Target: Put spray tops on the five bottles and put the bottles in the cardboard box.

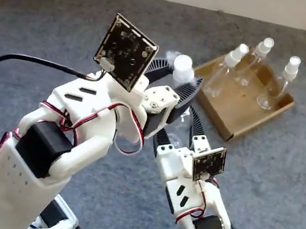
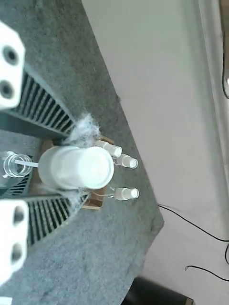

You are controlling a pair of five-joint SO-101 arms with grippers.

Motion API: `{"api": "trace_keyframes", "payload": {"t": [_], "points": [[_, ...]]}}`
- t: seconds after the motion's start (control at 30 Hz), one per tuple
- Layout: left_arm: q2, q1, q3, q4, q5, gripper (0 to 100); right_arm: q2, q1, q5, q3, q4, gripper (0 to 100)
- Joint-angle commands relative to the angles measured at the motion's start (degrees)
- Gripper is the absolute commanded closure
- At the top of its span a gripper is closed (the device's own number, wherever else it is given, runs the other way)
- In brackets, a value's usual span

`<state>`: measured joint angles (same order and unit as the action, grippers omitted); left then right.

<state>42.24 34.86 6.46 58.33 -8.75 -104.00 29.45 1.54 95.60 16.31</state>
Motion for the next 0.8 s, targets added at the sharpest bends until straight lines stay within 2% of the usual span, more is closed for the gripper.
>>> {"api": "trace_keyframes", "payload": {"t": [0.0,0.27,0.57,0.77], "points": [[1.3,-0.5,3.3,0.1,0.2,91,-0.8,0.2,0.5,5.6,0.2,82.1],[1.3,-0.5,16.8,-1.1,0.5,91,-0.8,0.2,0.5,5.6,0.3,82.1],[1.3,-0.5,21.9,-11.3,0.5,91,-0.8,0.2,0.5,5.6,0.4,82.1],[0.9,-0.6,21.3,-11.9,0.6,91,-0.7,0.2,0.5,5.6,0.4,82.1]]}}
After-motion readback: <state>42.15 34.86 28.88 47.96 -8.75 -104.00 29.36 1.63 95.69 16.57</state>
